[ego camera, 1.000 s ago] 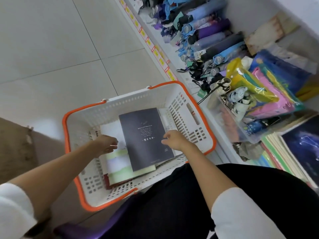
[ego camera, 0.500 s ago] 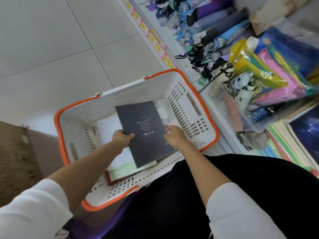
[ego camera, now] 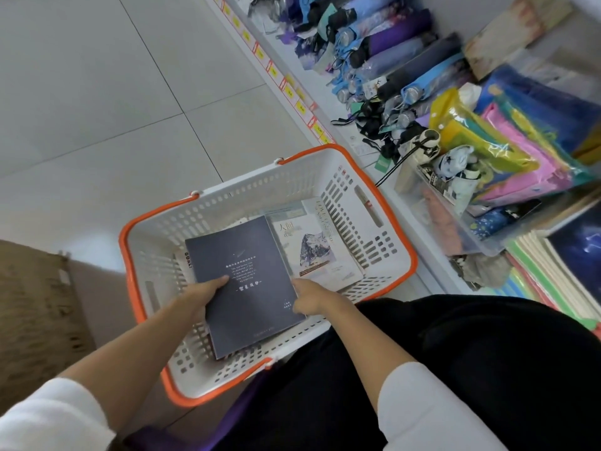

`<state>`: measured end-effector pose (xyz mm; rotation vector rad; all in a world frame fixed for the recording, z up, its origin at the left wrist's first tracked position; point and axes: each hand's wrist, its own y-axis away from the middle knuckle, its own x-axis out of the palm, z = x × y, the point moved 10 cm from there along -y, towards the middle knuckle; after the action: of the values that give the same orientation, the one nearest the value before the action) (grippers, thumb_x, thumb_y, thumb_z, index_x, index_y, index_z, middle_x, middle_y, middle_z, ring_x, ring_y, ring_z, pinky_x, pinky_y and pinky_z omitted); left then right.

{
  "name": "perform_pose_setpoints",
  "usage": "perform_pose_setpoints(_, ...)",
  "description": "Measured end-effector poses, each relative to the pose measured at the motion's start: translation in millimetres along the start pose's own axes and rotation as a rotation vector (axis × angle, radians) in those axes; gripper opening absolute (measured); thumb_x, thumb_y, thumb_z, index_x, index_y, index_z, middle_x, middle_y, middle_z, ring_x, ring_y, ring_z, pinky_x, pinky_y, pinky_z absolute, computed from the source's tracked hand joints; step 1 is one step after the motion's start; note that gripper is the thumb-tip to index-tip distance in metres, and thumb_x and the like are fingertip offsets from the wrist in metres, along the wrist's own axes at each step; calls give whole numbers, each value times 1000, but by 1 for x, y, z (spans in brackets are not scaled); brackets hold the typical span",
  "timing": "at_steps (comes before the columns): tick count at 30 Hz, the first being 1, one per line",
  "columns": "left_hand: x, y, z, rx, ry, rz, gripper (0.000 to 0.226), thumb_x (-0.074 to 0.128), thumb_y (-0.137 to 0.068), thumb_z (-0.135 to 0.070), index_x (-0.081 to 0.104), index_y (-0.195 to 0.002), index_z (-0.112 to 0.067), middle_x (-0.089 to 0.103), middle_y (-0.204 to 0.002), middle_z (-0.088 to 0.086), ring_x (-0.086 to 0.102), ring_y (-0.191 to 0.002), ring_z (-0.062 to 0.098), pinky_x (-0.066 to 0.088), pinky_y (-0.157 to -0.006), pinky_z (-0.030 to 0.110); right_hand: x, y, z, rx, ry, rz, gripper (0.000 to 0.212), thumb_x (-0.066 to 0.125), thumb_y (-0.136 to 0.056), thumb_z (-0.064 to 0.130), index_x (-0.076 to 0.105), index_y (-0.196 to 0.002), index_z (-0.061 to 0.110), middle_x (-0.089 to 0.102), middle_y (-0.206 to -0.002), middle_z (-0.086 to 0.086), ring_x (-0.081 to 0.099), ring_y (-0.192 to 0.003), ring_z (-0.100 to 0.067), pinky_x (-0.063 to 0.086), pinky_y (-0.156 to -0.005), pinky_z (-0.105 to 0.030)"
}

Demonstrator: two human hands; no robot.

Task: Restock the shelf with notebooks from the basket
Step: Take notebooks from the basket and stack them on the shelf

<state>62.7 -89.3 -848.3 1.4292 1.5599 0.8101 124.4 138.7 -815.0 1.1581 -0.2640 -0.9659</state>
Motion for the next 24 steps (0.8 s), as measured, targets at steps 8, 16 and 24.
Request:
perform_pose_setpoints(8, 3, 11, -4, -5, -99, -6, 39, 65, -91, -22, 54, -121, 1, 53, -133, 16, 51, -115, 29, 40, -96, 37, 9, -1, -5, 9, -28, 36, 75, 46, -81, 3, 25, -151, 20, 43, -146, -7, 47, -125, -28, 44, -104, -42)
perform_pose_setpoints(16, 4, 14, -22, 51, -28, 106, 45, 71, -85, -30, 61, -120, -4, 66, -117, 15, 64, -90, 28, 51, -85, 42, 4, 5, 0, -4, -41, -6, 76, 41, -89, -2, 11, -155, 21, 19, -159, -6, 37, -137, -28, 41, -107, -39)
perform_pose_setpoints(24, 35, 52, -76, 216, -4, 266, 37, 64, -90, -14, 56, -123, 0, 66, -113, 20, 66, -87, 28, 55, -76, 40, -16, 24, 25, -117, -112, -125, 76, 51, -89, 3, 16, -154, 23, 23, -158, -6, 46, -126, -20, 42, -94, -31)
